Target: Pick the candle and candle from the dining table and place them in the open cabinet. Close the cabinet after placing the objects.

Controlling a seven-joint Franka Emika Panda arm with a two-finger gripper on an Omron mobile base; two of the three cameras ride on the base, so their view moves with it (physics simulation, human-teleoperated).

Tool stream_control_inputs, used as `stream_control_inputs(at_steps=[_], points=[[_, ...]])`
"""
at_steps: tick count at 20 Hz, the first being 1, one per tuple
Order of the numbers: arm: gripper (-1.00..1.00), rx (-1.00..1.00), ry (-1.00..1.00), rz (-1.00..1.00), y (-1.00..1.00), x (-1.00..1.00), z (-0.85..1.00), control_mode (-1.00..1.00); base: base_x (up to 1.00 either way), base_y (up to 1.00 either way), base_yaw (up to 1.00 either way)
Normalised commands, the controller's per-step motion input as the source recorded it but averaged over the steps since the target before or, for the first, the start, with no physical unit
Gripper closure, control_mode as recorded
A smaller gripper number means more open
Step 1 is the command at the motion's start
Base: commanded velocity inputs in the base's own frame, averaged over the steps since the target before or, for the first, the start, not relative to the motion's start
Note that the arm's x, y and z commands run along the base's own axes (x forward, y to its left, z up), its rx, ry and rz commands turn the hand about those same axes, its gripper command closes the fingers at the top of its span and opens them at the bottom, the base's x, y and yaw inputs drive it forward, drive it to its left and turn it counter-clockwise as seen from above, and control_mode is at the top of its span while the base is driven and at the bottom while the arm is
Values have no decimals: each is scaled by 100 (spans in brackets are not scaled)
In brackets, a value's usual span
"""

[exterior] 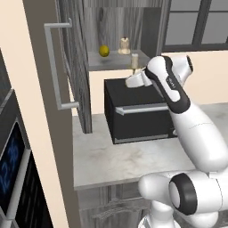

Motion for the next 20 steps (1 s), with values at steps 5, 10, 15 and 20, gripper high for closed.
stream_control_inputs(at_steps=[5,10,15,20], points=[[100,-4,0,-5,0,11,38,-100,0,0,0],[100,-2,-1,-3,0,11,28,-100,0,0,0],[100,0,-10,-1,0,3,8,-100,0,0,0],[100,0,-24,0,0,0,0,-100,0,0,0]])
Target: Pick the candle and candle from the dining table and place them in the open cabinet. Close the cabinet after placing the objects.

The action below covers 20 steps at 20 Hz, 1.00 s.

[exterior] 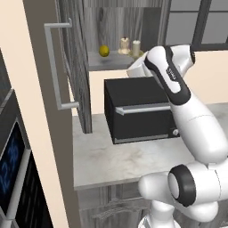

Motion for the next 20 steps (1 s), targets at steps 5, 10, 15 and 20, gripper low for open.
stream_control_inputs(at_steps=[5,10,15,20], points=[[100,0,-12,-1,15,9,9,-100,0,0,0],[100,0,0,-1,26,27,20,-100,0,0,0],[100,0,0,0,15,30,21,-100,0,0,0],[100,0,0,0,0,14,17,-100,0,0,0]])
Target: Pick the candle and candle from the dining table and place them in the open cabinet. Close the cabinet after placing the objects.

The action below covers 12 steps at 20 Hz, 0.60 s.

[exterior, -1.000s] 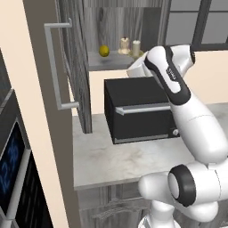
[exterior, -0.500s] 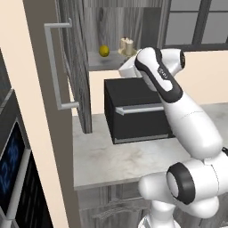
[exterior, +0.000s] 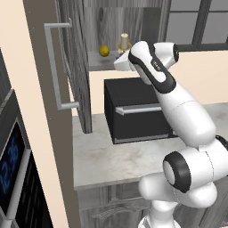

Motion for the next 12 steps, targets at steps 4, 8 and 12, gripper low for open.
stream_control_inputs(at_steps=[4,8,12], points=[[100,0,-1,0,0,14,4,-100,0,0,0],[100,0,0,0,-3,20,0,-100,0,0,0],[100,0,0,0,-8,19,0,-100,0,0,0]])
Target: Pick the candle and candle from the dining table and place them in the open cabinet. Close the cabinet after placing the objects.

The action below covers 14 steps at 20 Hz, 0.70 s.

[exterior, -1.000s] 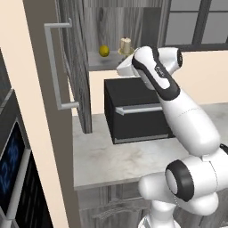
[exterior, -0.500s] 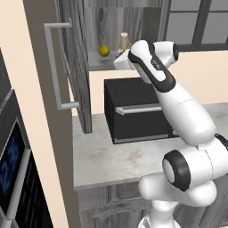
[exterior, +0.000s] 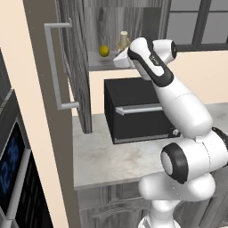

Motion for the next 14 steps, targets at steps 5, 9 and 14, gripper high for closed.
stream_control_inputs(at_steps=[5,9,14], points=[[100,2,0,-3,-7,43,0,-100,0,0,0],[100,0,0,-7,-1,35,0,-100,0,0,0],[100,0,0,0,0,14,0,-100,0,0,0]])
